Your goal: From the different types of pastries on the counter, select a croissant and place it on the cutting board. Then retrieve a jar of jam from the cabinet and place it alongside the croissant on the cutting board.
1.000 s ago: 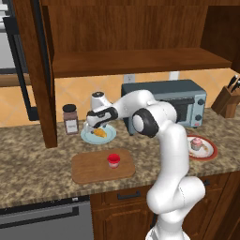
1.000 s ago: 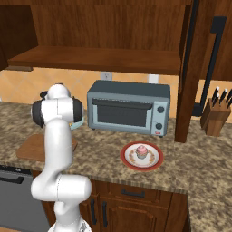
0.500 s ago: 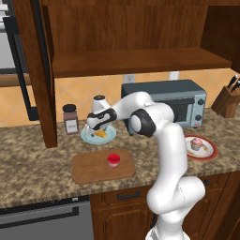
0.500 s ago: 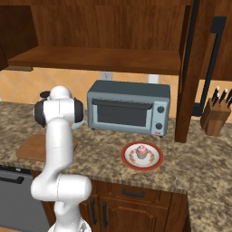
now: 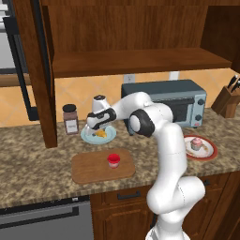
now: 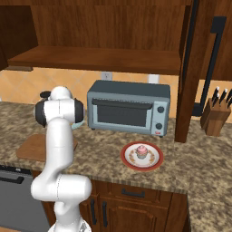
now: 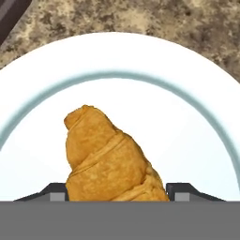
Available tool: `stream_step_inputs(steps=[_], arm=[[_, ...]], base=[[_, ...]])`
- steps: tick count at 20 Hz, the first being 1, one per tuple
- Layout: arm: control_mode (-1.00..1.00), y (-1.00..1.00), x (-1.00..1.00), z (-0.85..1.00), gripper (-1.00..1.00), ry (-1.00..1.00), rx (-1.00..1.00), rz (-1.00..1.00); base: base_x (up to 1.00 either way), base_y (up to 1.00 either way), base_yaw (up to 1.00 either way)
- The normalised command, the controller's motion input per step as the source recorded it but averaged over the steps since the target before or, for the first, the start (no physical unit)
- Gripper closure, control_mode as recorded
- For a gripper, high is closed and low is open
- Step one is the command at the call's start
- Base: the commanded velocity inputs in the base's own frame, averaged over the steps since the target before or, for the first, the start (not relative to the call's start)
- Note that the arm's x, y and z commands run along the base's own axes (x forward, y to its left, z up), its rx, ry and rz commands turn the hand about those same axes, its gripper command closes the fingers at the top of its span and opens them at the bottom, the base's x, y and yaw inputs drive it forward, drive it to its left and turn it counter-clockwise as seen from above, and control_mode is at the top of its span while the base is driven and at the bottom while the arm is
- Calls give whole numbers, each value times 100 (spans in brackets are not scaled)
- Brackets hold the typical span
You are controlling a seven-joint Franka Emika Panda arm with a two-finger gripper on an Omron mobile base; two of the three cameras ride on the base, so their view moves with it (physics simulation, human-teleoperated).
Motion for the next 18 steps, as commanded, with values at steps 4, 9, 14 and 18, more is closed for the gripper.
stream_step_inputs(steps=[4, 9, 14, 18], arm=[[-100, 0, 0, 0, 100, 0, 0, 2], [-100, -2, 0, 16, 100, 0, -1, 1], [-100, 0, 0, 20, 100, 0, -1, 0], [-100, 0, -7, 24, 100, 0, 0, 0]], base=[[0, 0, 0], [0, 0, 0], [0, 0, 0], [0, 0, 0]])
